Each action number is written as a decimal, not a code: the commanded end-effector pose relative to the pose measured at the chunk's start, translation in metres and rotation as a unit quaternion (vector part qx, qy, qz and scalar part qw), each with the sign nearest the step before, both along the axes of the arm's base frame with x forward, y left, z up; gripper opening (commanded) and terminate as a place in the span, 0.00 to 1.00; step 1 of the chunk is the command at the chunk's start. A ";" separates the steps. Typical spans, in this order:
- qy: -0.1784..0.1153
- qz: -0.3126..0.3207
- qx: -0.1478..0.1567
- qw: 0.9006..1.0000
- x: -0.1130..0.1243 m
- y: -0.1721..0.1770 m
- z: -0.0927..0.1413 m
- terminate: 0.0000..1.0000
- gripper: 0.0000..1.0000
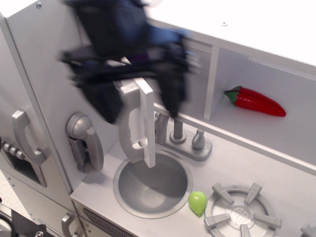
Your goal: Close microwave
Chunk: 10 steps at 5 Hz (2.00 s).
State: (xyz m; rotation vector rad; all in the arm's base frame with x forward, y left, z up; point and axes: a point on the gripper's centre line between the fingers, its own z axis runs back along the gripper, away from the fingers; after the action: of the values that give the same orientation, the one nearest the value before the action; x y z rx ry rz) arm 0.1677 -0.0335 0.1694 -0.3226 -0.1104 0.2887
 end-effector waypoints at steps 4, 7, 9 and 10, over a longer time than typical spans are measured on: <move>-0.010 0.136 0.146 0.980 0.061 0.089 -0.065 0.00 1.00; -0.029 0.180 0.139 0.973 0.109 0.074 -0.069 0.00 1.00; -0.050 0.188 0.145 0.970 0.125 0.067 -0.084 0.00 1.00; -0.061 0.198 0.137 0.969 0.134 0.067 -0.081 0.00 1.00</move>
State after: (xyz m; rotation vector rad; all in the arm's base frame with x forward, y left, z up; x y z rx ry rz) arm 0.3016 0.0289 0.0734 -0.0314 -0.2988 0.6395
